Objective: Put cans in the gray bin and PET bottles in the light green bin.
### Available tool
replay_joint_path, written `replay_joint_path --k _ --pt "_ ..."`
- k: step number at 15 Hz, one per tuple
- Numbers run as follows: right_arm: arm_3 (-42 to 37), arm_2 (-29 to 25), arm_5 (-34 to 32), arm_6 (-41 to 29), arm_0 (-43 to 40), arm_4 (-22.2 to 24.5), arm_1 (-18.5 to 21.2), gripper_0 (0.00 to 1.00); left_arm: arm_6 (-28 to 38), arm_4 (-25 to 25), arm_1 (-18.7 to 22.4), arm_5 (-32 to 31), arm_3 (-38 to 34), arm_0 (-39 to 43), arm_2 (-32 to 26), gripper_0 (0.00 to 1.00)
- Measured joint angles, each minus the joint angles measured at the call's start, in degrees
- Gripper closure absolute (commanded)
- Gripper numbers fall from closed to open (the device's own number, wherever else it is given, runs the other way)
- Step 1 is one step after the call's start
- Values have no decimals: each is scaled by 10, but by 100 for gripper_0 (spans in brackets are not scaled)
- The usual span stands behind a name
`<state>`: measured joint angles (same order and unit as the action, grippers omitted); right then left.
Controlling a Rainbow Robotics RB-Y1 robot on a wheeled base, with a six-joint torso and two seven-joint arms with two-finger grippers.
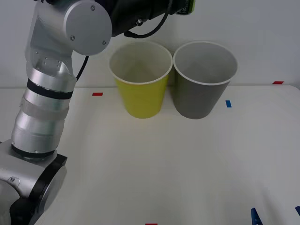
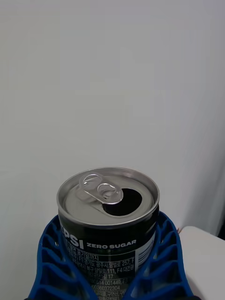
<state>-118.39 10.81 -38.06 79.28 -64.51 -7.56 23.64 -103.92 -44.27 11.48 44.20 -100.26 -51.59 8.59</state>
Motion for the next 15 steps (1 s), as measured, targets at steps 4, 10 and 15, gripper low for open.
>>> replay_joint_path --k 4,10,15 --pt "0 0 0 0 0 0 0 0 -5 5 7 -103 64 -14 65 100" --pt "0 0 0 0 0 0 0 0 0 -17 8 -185 140 -39 136 100" --pt "0 0 0 0 0 0 0 0 10 -24 6 -248 177 -40 180 100"
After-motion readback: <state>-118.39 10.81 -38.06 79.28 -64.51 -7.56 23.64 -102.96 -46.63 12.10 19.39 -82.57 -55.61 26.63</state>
